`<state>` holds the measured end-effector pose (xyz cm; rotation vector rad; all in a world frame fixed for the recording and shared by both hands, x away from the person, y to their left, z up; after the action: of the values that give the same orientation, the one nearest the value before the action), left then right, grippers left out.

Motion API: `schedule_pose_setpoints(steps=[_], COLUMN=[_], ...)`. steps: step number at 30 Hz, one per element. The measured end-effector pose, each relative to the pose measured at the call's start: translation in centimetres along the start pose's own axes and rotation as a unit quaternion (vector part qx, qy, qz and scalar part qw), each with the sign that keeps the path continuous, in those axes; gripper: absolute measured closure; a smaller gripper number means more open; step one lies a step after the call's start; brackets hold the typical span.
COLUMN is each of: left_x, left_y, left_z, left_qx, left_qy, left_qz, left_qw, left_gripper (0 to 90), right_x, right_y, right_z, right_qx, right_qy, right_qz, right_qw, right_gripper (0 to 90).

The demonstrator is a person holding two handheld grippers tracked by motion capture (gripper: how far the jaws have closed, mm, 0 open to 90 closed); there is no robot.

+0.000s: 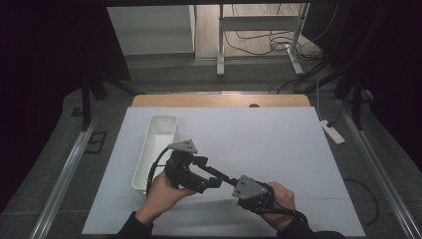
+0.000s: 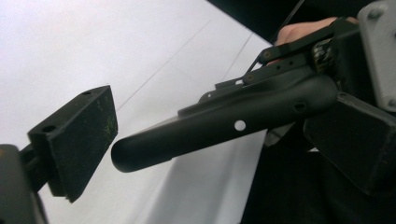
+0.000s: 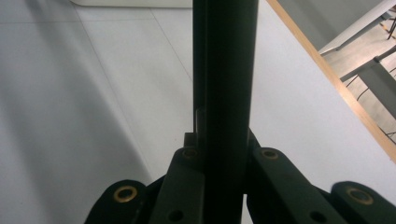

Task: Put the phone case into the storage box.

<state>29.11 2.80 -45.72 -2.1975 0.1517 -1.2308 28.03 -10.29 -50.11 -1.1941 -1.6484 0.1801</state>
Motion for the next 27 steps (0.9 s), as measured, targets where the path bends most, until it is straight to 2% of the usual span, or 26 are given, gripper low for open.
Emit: schedule_pose_setpoints(steps=[7,10,14,21,22,27], left_x=[-0.2,-0.3,-0.5,-0.9,-0.9,-1.1], left_y=[-0.1,-0.3,-0.6,-1.1,-1.1,-1.5], left_z=[0.0,0.3,0.4,0.6,0.6,0.6], left_qx=[0.007,0.013,0.017,0.027,0.027,0.031], left_qy=[0.016,0.027,0.030,0.049,0.049,0.069], left_qz=[0.002,0.002,-0.004,-0.016,-0.016,-0.025], left_qw=[0.9998,0.9995,0.9994,0.9983,0.9983,0.9968], left_gripper=[0.8,0.0,0.0,0.0,0.0,0.0], right_x=[-0.3,-0.4,-0.6,-0.8,-0.8,-0.9], right_y=[0.1,0.0,0.0,-0.5,-0.5,-0.9], right_z=[0.0,0.1,0.1,-0.1,-0.1,-0.6], right_qx=[0.016,0.042,0.069,0.125,0.125,0.149], right_qy=[0.013,0.028,0.043,0.079,0.079,0.103], right_qz=[0.003,0.004,0.002,-0.013,-0.013,-0.025], right_qw=[0.9998,0.9987,0.9967,0.9889,0.9889,0.9832], right_gripper=[87.1,87.0,87.0,86.9,86.9,86.8])
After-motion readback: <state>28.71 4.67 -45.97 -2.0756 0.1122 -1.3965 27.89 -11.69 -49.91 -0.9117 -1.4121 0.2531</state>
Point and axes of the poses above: each handheld gripper's, and its own axes: y roughly forward along the jaws, x roughly out of its top, z roughly to its left, the point moved 8 cm from there along y, roughly forward along the jaws, and after that the axes turned 1 degree about -y, right-handed, at the moved point
